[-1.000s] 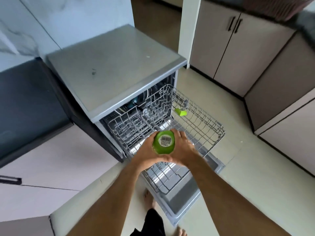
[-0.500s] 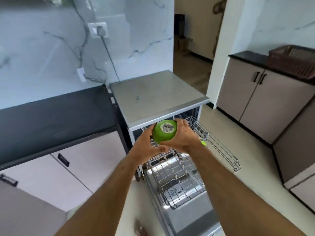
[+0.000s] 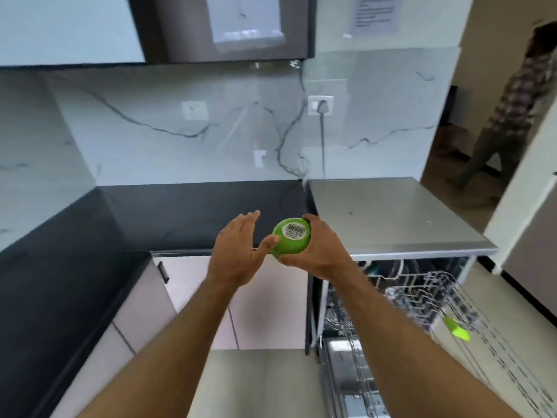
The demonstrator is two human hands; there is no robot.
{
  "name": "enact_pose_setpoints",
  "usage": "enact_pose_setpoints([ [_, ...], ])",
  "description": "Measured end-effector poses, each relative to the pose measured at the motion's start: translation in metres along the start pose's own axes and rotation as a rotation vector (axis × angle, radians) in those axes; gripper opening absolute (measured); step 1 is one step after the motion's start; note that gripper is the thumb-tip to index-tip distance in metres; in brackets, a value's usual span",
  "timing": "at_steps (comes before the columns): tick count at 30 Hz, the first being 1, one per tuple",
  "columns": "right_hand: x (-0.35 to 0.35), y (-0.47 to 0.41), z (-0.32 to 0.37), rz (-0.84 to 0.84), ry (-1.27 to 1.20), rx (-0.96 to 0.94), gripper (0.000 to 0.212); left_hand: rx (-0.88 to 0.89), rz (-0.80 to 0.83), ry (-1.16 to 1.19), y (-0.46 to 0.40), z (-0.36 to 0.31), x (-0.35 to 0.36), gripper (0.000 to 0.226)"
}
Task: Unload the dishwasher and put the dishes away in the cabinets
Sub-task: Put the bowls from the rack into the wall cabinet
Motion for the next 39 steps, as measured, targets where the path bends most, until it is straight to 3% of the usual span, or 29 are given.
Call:
enact_pose_setpoints([
  [16,0.171,-0.024,0.324,0.102,-0.109,-0.348,0.102,-0.285,-0.249,-0.592,0.08,0.228,-0.302,0.099],
  [22,0.201,-0.018,0.443,0.093,-0.175,-0.471,0.095,-0.358,-0.352,-0.728,0.11,0.266,-0.416,0.086],
  [27,0.222,-0.011,0.535,0.092,-0.26,-0.574,0.106,-0.43,-0.434,-0.823,0.143,0.291,-0.493,0.084],
  [32,0.241,-0.011,0.607,0.139,-0.33,-0.642,0.095,-0.507,-0.49,-0.902,0.164,0.311,-0.548,0.081],
  [39,0.268,-0.015,0.688,0.16,-0.386,-0.749,0.102,-0.531,-0.527,-1.013,0.157,0.335,-0.601,0.077],
])
Point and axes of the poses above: each hand's wrist, its own y-axis away from the middle knuckle, its own x-axis out of the palm, z = x × y, the point moved 5 cm from there along -y, towards the middle knuckle, and after that the axes turned 7 degrees about x, right-handed, at the moved point
